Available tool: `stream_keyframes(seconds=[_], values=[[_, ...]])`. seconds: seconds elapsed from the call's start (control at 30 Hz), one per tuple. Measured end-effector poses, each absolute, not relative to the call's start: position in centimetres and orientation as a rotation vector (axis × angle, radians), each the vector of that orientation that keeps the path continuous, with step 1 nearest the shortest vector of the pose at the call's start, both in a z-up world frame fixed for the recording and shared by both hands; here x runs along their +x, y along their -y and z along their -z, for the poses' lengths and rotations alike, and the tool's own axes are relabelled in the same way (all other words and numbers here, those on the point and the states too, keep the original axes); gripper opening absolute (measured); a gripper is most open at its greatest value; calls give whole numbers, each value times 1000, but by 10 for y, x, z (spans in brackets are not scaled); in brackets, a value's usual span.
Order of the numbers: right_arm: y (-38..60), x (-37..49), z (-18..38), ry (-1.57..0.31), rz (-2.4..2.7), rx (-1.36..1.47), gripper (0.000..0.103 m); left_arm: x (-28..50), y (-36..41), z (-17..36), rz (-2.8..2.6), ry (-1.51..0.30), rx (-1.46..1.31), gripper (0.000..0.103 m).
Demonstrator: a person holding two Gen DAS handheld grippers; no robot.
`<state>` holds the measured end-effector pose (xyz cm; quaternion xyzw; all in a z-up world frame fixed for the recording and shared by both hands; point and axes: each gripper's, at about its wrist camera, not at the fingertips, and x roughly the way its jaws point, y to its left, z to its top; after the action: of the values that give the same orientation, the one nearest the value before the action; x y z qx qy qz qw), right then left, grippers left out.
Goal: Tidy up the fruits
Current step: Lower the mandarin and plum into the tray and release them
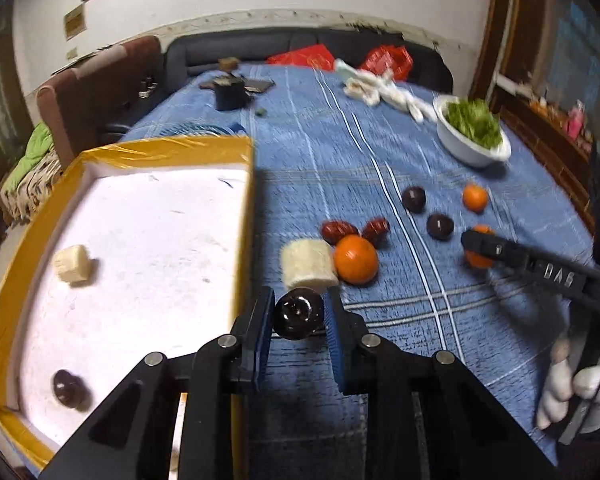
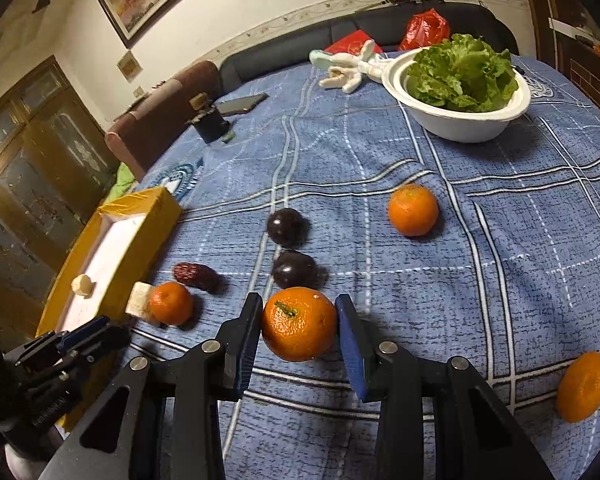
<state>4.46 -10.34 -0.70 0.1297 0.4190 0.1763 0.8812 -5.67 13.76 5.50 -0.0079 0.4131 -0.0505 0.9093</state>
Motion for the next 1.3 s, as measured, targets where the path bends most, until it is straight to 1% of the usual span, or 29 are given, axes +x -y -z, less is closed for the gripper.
stream_keyframes(seconds=[0.13, 0.3, 0.4, 0.53, 0.7, 0.77, 0.8, 0.83, 0.9, 0.93, 0.97, 1.0, 1.03, 1.07, 1.13, 1.2, 1.3], values=[[95, 36, 0, -836, -384, 249, 41, -69, -170, -75, 49, -803, -67, 24], [64, 17, -20, -821, -466, 258, 42, -83, -238, -88, -44, -752, -191, 24], [26, 7, -33, -838, -575, 269, 42, -88, -277, -85, -86, -741, -292, 24], [-41, -4, -47, -858, -696, 189, 42, -98, -319, -74, -141, -740, -392, 24], [-109, -9, -35, -923, -762, 94, 42, -111, -351, -59, -151, -746, -479, 26], [-131, -9, -25, -952, -768, 58, 43, -117, -361, -56, -132, -744, -518, 35], [-140, -8, -21, -962, -766, 44, 43, -119, -364, -57, -129, -740, -532, 48], [-149, -7, -18, -969, -760, 31, 43, -122, -366, -58, -128, -732, -539, 56], [-156, -6, -13, -980, -749, 23, 43, -130, -372, -64, -122, -705, -547, 60], [-158, -6, -12, -988, -745, 25, 43, -134, -374, -68, -117, -693, -552, 65], [-158, -6, -11, -992, -740, 29, 43, -136, -375, -70, -114, -686, -556, 68], [-156, -7, -12, -991, -734, 31, 53, -139, -375, -73, -110, -673, -561, 71], [-155, -7, -14, -983, -725, 33, 65, -142, -375, -76, -107, -664, -563, 72], [-152, -9, -17, -971, -719, 38, 68, -146, -373, -81, -100, -652, -563, 73], [-147, -13, -24, -947, -710, 45, 69, -151, -368, -88, -94, -646, -558, 79], [-142, -16, -33, -934, -702, 46, 69, -157, -362, -97, -97, -645, -551, 82], [-118, -25, -55, -878, -685, 88, 69, -170, -347, -119, -40, -606, -550, 82]])
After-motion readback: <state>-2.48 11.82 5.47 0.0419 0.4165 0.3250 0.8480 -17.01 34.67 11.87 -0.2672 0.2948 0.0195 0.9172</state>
